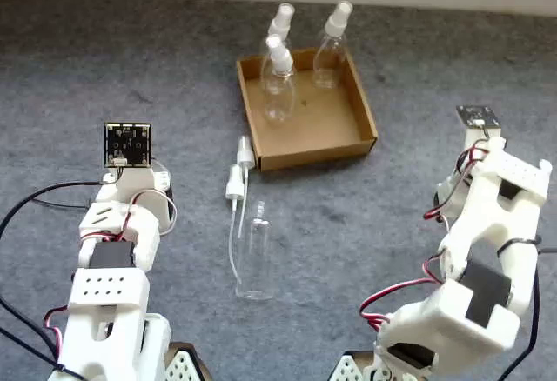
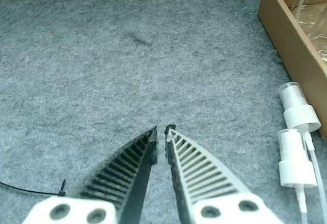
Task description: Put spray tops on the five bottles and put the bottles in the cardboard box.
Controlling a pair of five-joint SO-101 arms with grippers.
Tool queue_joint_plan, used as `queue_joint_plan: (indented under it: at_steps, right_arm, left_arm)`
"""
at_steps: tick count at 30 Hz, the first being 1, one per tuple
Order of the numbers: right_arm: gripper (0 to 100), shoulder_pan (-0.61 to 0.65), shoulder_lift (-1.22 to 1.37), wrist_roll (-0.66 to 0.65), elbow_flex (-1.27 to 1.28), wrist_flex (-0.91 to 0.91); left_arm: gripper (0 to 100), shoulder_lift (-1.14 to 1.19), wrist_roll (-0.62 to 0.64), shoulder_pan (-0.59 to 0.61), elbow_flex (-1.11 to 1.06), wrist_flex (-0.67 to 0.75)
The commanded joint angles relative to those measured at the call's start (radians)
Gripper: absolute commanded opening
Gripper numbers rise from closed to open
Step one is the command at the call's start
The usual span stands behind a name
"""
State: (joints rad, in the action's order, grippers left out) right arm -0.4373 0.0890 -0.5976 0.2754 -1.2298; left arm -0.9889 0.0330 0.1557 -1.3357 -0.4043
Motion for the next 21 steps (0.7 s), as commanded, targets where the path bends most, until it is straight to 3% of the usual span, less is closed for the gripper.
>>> queue_joint_plan:
  at_steps: [1, 11, 21]
  right_arm:
    - [25.7, -0.004, 0.056, 0.012, -0.119, -0.036]
    - [25.2, -0.051, 0.151, 0.011, -0.16, -0.035]
    - [0.2, -0.051, 0.137, 0.011, -0.163, -0.044]
  left_arm:
    - [5, -0.002, 0.009, -0.013, 0.005, 0.017]
    - [5, -0.002, 0.009, -0.013, 0.005, 0.018]
    - [5, -0.001, 0.009, -0.013, 0.005, 0.017]
